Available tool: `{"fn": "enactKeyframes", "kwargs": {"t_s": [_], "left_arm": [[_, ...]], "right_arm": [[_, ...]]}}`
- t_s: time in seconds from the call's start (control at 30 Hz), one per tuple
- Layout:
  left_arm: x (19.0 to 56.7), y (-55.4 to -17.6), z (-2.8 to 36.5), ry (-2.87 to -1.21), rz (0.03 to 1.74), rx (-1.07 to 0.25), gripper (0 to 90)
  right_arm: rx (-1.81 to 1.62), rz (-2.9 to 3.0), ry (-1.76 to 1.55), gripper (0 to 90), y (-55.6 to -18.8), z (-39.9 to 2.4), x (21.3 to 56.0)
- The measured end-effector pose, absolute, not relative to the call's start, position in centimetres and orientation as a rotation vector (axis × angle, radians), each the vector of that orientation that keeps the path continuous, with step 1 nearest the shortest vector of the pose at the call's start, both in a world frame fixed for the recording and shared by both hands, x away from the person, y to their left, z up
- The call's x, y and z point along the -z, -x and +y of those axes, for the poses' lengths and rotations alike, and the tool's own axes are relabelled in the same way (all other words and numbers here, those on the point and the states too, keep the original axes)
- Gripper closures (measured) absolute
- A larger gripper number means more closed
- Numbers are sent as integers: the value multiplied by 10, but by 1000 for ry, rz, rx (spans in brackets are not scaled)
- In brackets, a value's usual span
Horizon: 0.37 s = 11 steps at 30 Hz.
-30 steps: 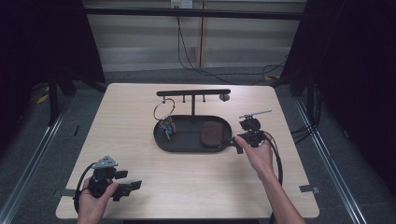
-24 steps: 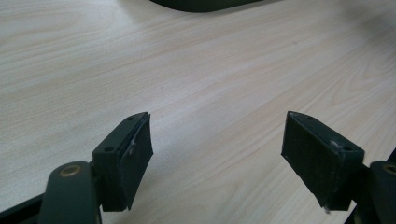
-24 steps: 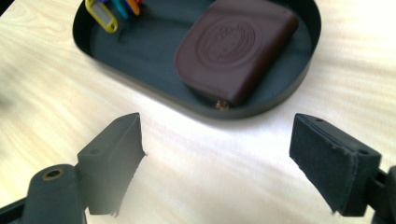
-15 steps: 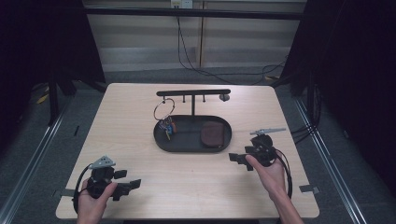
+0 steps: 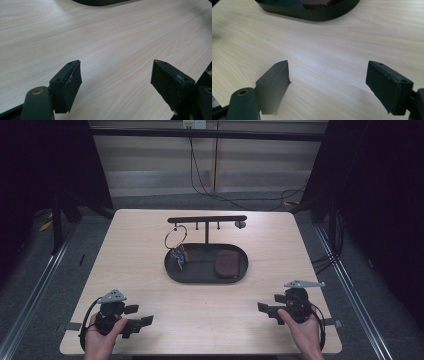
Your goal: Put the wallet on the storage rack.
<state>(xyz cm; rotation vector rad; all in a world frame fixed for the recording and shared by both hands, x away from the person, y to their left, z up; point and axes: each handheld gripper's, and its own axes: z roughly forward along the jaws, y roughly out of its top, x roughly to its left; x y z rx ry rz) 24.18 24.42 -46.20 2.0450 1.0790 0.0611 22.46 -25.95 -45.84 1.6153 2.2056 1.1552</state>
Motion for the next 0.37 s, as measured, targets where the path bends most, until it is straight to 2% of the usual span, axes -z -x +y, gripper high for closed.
{"fn": "enactKeyframes", "kwargs": {"t_s": [0.23,0.37], "left_arm": [[464,-244,240,-2030,1083,-50,242],[465,-243,240,-2032,1084,-48,242]], "right_arm": [[-1169,2147,-1625,182,-216,-263,471],[-993,2220,-1572,179,-219,-254,479]]}}
